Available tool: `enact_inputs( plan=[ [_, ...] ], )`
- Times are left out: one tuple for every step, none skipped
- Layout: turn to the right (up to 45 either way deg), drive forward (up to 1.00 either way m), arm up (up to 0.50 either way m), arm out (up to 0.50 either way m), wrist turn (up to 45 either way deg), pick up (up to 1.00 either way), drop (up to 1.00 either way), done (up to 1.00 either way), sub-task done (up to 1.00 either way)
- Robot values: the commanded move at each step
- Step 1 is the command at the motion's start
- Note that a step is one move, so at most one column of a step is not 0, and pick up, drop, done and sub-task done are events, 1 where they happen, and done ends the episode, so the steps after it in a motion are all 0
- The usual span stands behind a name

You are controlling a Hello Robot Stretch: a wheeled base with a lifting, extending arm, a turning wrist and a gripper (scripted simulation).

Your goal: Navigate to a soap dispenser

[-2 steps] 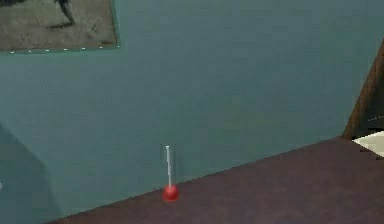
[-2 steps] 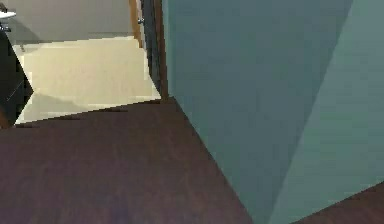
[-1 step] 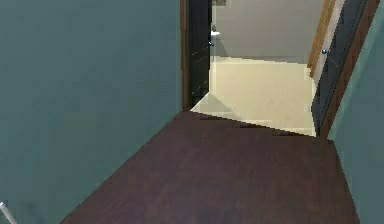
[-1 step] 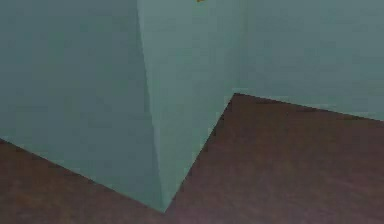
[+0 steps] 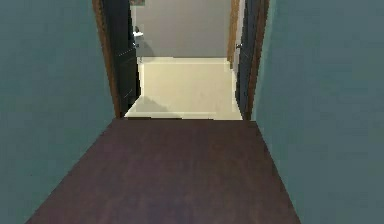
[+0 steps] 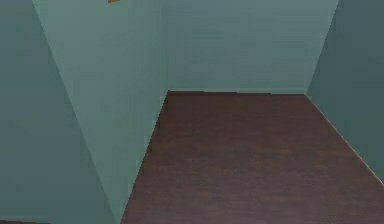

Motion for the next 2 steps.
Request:
enact_inputs(
  plan=[
    [3.0,0.0,0.0,0.0,0.0,0.0,0.0,0.0,0.0],
    [0.0,1.0,0.0,0.0,0.0,0.0,0.0,0.0,0.0]
  ],
)
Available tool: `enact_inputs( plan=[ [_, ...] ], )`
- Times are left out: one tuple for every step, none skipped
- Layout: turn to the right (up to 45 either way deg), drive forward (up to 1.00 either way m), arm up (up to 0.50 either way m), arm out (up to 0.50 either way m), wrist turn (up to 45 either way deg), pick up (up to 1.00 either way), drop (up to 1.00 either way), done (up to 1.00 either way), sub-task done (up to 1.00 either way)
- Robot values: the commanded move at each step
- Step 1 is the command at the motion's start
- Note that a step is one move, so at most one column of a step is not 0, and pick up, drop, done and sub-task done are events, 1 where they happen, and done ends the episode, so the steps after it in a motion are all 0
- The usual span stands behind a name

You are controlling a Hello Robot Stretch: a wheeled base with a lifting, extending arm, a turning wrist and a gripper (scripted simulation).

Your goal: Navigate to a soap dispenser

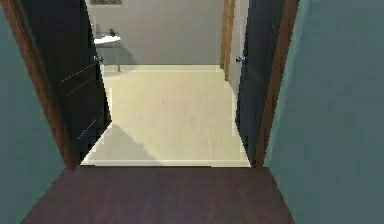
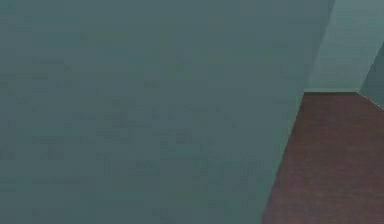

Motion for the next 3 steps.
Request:
enact_inputs(
  plan=[
    [0.0,1.0,0.0,0.0,0.0,0.0,0.0,0.0,0.0],
    [0.0,0.3,0.0,0.0,0.0,0.0,0.0,0.0,0.0],
    [0.0,0.95,0.0,0.0,0.0,0.0,0.0,0.0,0.0]
  ],
)
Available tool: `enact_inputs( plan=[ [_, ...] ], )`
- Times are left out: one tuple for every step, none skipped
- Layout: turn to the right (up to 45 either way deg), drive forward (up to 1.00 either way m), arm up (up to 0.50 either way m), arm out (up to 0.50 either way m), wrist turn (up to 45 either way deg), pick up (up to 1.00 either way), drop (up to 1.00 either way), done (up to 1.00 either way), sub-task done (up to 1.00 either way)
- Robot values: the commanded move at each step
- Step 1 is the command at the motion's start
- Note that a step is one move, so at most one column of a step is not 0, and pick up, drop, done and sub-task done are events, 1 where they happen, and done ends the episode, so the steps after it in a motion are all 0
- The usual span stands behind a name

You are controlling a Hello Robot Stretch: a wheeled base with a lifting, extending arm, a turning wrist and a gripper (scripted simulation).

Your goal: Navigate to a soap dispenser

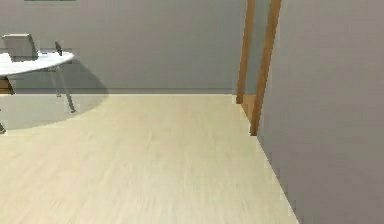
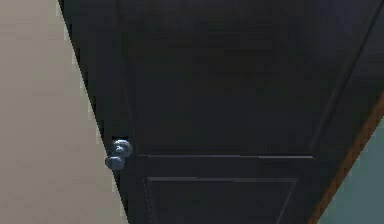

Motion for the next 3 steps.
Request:
enact_inputs(
  plan=[
    [9.0,0.0,0.0,0.0,0.0,0.0,0.0,0.0,0.0],
    [0.0,1.0,0.0,0.0,0.0,0.0,0.0,0.0,0.0],
    [0.0,1.0,0.0,0.0,0.0,0.0,0.0,0.0,0.0]
  ],
)
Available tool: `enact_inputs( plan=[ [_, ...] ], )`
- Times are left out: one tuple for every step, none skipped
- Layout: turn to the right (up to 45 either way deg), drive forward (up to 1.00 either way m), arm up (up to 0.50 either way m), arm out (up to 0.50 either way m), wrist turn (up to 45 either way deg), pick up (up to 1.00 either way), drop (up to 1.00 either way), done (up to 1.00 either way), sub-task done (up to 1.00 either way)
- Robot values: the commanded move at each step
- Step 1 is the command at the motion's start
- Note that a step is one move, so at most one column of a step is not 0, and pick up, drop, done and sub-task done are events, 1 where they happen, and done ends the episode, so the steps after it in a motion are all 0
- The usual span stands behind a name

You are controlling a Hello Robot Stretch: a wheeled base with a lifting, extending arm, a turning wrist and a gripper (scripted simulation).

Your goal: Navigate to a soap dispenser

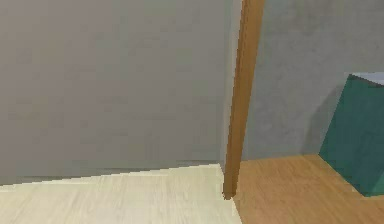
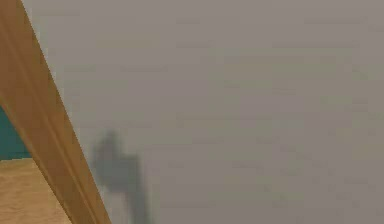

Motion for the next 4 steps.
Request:
enact_inputs(
  plan=[
    [6.0,0.0,0.0,0.0,0.0,0.0,0.0,0.0,0.0],
    [3.0,0.0,0.0,0.0,0.0,0.0,0.0,0.0,0.0],
    [0.0,0.45,0.0,0.0,0.0,0.0,0.0,0.0,0.0],
    [9.0,0.0,0.0,0.0,0.0,0.0,0.0,0.0,0.0]
  ],
)
